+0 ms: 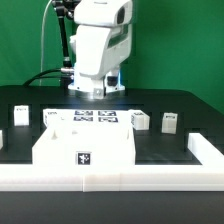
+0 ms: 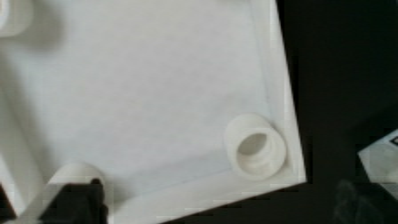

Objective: Assemble one leg

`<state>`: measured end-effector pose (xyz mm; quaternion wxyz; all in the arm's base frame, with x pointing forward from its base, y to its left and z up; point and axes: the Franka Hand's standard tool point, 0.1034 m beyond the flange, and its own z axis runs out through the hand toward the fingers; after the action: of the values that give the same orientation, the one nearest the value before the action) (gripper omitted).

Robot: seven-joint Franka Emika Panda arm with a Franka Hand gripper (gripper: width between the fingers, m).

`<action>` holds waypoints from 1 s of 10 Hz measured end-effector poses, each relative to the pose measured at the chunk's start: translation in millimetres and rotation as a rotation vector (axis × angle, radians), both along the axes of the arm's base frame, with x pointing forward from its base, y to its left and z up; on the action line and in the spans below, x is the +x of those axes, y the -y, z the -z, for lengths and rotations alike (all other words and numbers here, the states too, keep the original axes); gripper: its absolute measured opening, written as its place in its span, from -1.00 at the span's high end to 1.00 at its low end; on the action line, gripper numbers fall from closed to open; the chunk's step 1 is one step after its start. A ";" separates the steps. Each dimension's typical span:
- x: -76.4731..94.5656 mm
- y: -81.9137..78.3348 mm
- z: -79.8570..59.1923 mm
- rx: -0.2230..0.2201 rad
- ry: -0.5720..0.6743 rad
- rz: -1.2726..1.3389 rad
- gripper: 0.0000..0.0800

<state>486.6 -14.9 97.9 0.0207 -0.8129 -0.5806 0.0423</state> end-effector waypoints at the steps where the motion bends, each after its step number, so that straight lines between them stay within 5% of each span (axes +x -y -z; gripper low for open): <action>1: -1.1 0.6 12.7 0.004 -0.008 -0.055 -0.62; 3: -9.2 2.4 27.4 0.013 -0.040 -0.079 -0.62; 7: -9.0 2.0 29.1 0.016 -0.027 -0.100 -0.62; 10: -38.4 3.9 57.9 0.031 0.070 -0.172 -0.62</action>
Offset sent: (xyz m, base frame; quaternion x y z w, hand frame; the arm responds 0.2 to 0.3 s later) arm 0.0000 0.0000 0.0000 0.0000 0.0000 0.0000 1.0000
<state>448.2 -18.8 40.0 0.0092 -0.7604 -0.6493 0.0063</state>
